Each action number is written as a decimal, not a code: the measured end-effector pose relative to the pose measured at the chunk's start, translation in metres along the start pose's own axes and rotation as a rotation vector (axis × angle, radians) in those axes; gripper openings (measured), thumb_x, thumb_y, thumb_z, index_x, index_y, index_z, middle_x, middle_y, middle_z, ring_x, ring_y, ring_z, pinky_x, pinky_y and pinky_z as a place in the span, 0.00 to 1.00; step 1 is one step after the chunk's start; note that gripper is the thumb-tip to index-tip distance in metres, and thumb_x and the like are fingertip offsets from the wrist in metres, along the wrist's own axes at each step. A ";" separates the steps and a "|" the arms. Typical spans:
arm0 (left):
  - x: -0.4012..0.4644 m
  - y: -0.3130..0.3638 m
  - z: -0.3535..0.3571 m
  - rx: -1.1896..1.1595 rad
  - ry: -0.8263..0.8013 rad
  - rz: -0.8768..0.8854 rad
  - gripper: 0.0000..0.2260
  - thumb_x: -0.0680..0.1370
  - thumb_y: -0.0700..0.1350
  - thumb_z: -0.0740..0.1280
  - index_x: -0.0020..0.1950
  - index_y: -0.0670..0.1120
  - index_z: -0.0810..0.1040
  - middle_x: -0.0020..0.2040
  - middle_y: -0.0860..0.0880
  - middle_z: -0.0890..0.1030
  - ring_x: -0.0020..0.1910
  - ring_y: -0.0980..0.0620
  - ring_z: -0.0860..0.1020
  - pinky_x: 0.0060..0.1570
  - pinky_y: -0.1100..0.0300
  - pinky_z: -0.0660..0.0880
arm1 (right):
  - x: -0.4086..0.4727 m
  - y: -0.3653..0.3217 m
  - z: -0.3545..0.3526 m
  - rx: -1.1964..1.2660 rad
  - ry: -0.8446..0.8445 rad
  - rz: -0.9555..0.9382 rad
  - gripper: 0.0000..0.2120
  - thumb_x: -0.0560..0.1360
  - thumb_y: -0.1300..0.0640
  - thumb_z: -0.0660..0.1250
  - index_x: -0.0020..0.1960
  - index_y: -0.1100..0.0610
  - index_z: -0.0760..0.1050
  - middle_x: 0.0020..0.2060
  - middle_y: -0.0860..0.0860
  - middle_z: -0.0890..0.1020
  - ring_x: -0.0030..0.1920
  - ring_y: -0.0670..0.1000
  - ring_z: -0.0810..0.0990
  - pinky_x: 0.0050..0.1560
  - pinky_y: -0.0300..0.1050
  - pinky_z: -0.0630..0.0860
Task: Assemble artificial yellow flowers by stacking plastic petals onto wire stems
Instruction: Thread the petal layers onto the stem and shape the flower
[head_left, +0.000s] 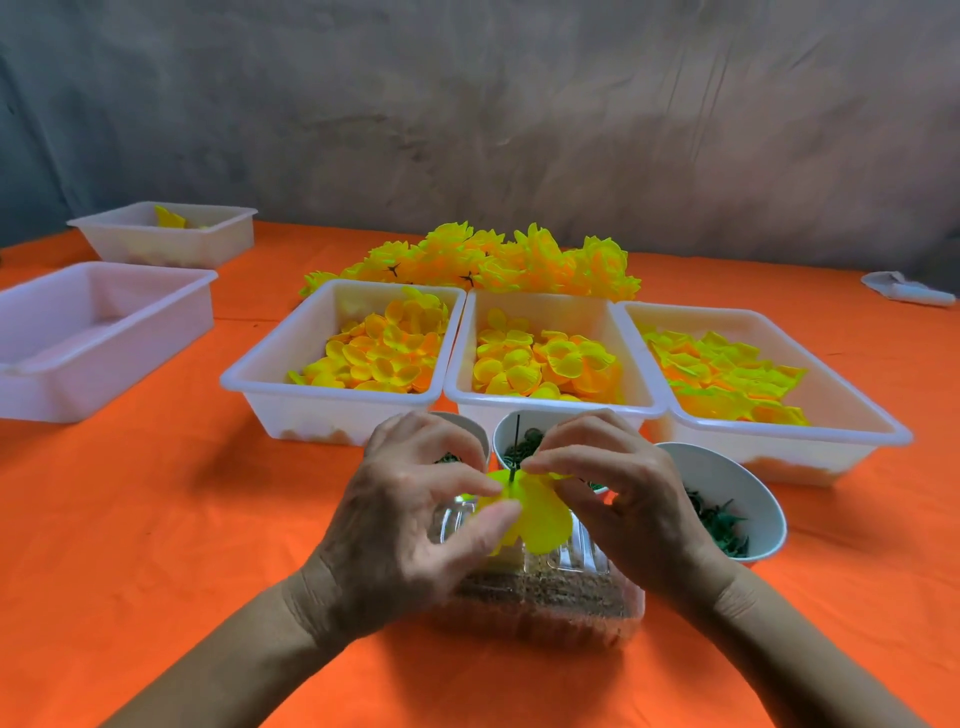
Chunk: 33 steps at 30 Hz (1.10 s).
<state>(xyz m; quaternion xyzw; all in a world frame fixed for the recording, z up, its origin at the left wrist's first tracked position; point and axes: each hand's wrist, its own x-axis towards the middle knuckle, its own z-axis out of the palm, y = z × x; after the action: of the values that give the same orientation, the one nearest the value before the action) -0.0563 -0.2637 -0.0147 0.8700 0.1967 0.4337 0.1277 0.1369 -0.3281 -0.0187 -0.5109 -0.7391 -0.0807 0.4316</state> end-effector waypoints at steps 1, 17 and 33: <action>0.003 0.001 0.001 -0.077 0.027 -0.062 0.13 0.72 0.55 0.67 0.38 0.47 0.84 0.40 0.52 0.79 0.44 0.54 0.77 0.48 0.53 0.72 | 0.000 0.000 0.000 -0.012 0.000 0.003 0.08 0.69 0.66 0.70 0.46 0.59 0.84 0.42 0.52 0.82 0.45 0.55 0.80 0.44 0.49 0.75; 0.017 -0.015 0.028 -0.537 -0.021 -0.384 0.04 0.61 0.48 0.75 0.29 0.55 0.82 0.36 0.58 0.80 0.37 0.61 0.78 0.41 0.68 0.73 | 0.040 0.050 -0.020 -0.059 -0.171 0.388 0.11 0.70 0.70 0.70 0.46 0.56 0.84 0.47 0.52 0.84 0.52 0.52 0.79 0.55 0.45 0.73; 0.014 -0.019 0.033 -0.540 0.001 -0.382 0.05 0.63 0.46 0.77 0.31 0.51 0.82 0.37 0.56 0.80 0.38 0.59 0.79 0.39 0.68 0.73 | 0.111 0.143 0.057 -0.314 -0.476 1.007 0.13 0.67 0.58 0.76 0.48 0.61 0.77 0.45 0.57 0.79 0.48 0.56 0.78 0.42 0.45 0.73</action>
<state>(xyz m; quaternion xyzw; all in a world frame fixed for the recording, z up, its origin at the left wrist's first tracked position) -0.0264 -0.2422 -0.0322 0.7520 0.2343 0.4386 0.4326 0.2114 -0.1536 -0.0199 -0.8616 -0.4608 0.1429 0.1577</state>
